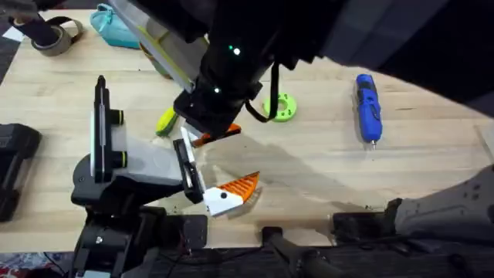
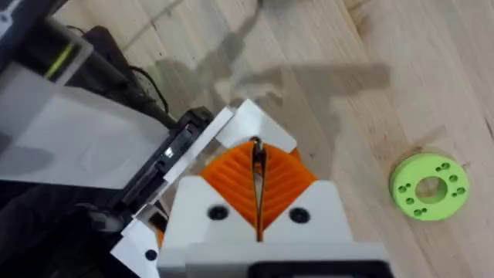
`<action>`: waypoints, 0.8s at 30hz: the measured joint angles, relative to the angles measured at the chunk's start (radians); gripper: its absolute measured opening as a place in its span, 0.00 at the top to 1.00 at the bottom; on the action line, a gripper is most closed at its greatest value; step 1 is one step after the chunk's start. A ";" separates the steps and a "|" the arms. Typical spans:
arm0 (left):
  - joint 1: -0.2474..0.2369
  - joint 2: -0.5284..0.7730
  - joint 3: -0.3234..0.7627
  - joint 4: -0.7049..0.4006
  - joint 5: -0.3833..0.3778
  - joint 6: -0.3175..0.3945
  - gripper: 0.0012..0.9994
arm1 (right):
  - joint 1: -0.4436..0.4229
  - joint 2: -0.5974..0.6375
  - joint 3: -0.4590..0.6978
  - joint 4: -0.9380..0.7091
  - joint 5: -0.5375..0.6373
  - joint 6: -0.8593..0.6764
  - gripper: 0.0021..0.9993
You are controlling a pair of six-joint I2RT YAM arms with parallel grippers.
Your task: Pick up the gripper from the table and insert it into the empty holder that is missing its gripper. Then pick up a screw, insert it into the mounting hole, and use the screwdriver to tighten it. Finally, clean up the table by picking up the vegetable and placing it into the bucket.
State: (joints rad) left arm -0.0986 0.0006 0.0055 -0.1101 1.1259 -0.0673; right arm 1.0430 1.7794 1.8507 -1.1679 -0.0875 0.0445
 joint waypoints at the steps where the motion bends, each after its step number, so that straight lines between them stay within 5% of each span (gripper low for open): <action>1: 0.000 0.000 0.000 0.000 0.000 0.000 0.01 | 0.000 0.000 0.000 0.000 0.000 0.000 1.00; 24: 0.000 0.000 0.000 0.000 0.000 0.000 0.01 | 0.000 0.000 0.000 -0.004 0.000 0.000 1.00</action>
State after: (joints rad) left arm -0.0986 0.0006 0.0055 -0.1101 1.1259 -0.0673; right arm 1.0431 1.7794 1.8507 -1.1717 -0.0875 0.0444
